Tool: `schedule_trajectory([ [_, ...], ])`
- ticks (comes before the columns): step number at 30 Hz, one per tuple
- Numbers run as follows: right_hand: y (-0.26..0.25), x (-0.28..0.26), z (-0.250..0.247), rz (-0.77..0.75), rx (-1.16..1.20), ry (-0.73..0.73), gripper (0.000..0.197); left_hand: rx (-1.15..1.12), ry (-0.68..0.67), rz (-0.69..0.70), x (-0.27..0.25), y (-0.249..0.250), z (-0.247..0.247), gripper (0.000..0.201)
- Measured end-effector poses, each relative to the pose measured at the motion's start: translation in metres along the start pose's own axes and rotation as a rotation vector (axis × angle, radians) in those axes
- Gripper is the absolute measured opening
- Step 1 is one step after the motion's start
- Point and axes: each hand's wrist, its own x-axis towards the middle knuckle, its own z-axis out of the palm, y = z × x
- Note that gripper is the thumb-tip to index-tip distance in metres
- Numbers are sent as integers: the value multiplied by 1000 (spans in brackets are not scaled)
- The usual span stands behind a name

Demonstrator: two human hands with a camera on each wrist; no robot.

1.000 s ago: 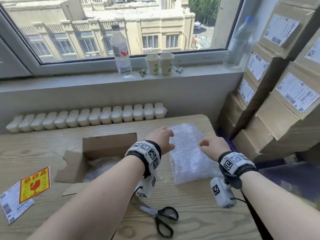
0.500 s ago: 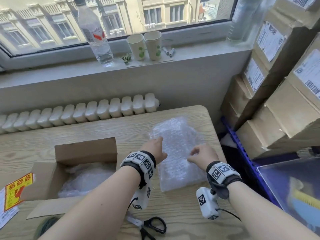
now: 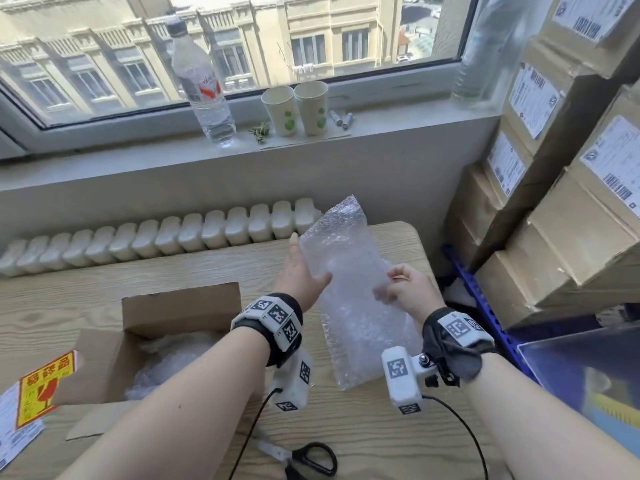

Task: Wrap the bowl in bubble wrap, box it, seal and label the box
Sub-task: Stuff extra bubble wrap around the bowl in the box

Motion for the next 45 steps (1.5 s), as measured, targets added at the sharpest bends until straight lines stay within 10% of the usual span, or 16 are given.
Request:
schedule_trajectory([
  [6,-33,-37,-4,-95,28,-18,29,-64,145,252,-25,15,-32,92],
  [11,-47,-62,-1,-194,-54,20,22,-84,187,311,-42,20,-67,23],
  [16,-60,-73,-6,-271,-311,100,21,-106,272,352,-60,6,-97,44],
  [20,-66,-82,-8,-225,-87,150,28,-241,333,322,-69,-13,-125,39],
  [29,-78,-123,62,-81,39,-260,29,-546,456,256,-87,-51,-160,35],
  [45,-86,-122,152,-264,-31,-182,4,-518,490,84,-125,-163,-203,36],
])
